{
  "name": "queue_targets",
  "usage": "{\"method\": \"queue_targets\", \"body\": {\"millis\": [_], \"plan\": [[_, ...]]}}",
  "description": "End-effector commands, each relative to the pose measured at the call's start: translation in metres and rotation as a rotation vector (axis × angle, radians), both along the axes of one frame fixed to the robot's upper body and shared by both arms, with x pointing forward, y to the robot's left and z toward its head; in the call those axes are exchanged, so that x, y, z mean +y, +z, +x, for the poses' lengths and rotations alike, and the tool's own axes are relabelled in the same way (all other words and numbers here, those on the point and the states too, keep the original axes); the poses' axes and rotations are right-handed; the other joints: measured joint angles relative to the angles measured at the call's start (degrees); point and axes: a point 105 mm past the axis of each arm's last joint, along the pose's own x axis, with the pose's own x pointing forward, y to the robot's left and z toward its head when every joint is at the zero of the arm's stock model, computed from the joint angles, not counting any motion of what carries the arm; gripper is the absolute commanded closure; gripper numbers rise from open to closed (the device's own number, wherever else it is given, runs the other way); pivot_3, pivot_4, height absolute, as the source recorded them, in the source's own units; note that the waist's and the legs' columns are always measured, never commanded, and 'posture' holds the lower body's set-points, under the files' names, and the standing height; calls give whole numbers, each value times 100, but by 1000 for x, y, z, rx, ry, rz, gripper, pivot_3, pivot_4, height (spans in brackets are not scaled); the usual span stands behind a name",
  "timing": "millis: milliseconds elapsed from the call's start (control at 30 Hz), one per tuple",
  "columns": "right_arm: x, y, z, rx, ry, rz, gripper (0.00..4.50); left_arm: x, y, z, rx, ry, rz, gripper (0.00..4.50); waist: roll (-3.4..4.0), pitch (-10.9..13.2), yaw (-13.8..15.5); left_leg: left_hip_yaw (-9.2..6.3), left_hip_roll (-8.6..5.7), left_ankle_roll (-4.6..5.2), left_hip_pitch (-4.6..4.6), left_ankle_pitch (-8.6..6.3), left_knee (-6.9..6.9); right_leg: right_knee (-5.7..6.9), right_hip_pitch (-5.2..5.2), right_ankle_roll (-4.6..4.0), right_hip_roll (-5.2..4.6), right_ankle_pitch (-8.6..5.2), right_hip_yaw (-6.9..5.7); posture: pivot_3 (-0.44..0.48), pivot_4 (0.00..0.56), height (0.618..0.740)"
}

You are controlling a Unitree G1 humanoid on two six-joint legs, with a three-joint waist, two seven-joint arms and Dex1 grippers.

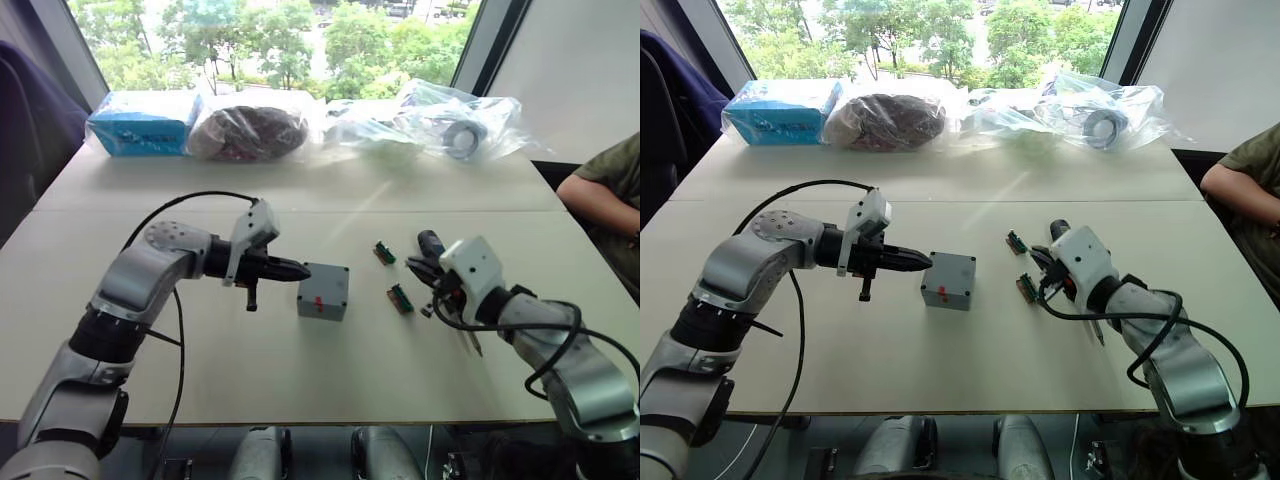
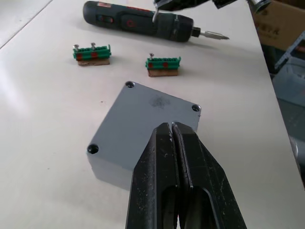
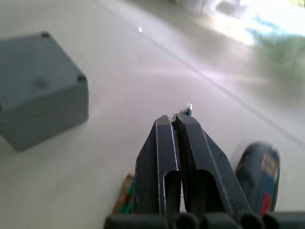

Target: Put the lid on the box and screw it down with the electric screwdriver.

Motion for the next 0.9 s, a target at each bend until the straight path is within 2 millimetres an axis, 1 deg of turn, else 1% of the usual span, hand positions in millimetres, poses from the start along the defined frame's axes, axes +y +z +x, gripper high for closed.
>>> {"method": "queue_targets", "body": {"millis": [33,133,233,367,533,667,900], "plan": [[34,12,-1,-21,140,23,4443,18,7,14,-57,94,19,4500,0,0,-1,-2,0,0,0,0,-1,1,0,0,1,0,-2,0,150,740],[49,14,5,-3,185,49,4443,21,10,13,-45,118,-12,4500,-2,4,27,-2,0,0,-1,0,-2,2,-1,2,-1,0,-3,0,150,740],[55,7,8,21,207,32,4443,21,11,10,-47,135,-26,4500,-4,6,58,4,-4,0,-5,0,0,0,0,2,-11,1,-2,0,150,740],[55,-1,9,49,226,-9,4443,17,12,6,-41,166,-56,4500,-6,8,67,6,-7,0,-8,0,5,-3,2,2,-18,1,-1,0,150,740],[54,-9,11,67,228,-40,4443,13,8,0,-35,171,-55,4500,-6,8,53,4,-3,0,-7,0,4,1,-1,2,-11,1,-2,0,150,740],[49,-19,14,79,213,-69,4443,12,4,-2,-32,175,-48,4500,-6,8,42,4,-2,0,-6,0,4,2,-1,3,-10,2,-1,0,150,740],[47,-25,18,77,192,-80,4443,10,2,-4,-34,167,-31,4500,-6,8,49,4,-2,0,-6,0,4,2,-1,2,-10,2,-2,0,150,740]]}}
